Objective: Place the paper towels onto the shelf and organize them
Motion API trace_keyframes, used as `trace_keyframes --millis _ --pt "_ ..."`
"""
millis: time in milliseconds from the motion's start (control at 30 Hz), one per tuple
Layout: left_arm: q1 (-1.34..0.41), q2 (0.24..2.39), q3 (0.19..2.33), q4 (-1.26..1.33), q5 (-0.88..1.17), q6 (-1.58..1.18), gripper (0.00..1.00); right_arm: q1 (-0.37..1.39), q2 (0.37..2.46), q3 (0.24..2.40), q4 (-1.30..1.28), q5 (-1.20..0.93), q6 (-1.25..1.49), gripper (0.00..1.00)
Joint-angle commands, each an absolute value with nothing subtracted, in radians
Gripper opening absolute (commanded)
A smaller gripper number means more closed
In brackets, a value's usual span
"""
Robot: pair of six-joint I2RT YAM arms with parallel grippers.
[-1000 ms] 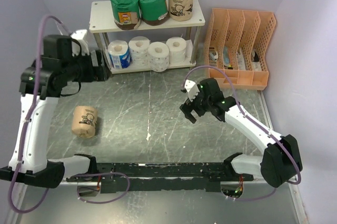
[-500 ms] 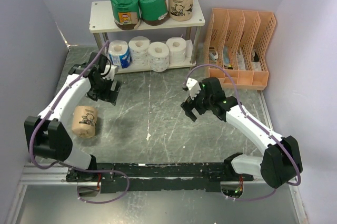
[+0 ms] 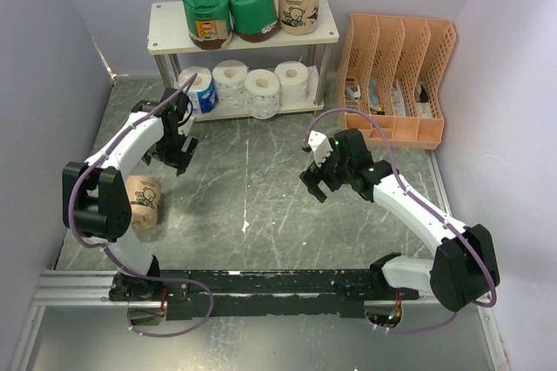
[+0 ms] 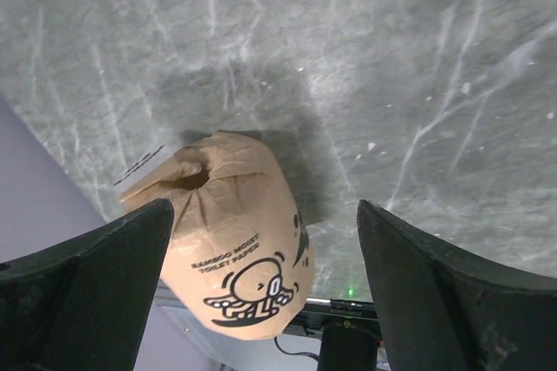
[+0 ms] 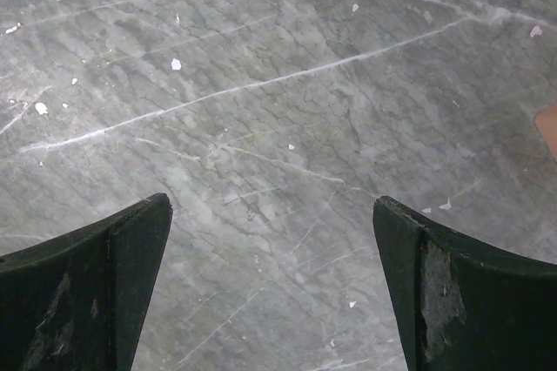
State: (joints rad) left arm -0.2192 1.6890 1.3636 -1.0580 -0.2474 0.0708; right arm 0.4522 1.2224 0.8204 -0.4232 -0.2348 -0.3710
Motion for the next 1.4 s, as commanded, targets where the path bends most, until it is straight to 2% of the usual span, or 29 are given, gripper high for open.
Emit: trace_keyframes --millis 0,300,867,1367 --pt "-0.225 1.616 1.308 -1.066 -0.368 0.057 0.97 0.445 1.233 0.807 -0.416 -0.234 -0.386 1.0" --pt "-0.225 1.522 1.158 -0.965 -0.389 0.118 0.97 0.445 1.239 0.811 -0.428 -0.254 -0.388 1.0" --pt "-0.225 1.744 1.323 -1.021 -0.357 0.105 0.97 0.444 1.237 0.8 -0.434 -0.265 -0.394 1.0" --pt "-0.224 1.672 1.334 -1.028 -0.301 0.07 0.97 0.445 1.29 0.81 -0.455 -0.288 -0.405 1.0"
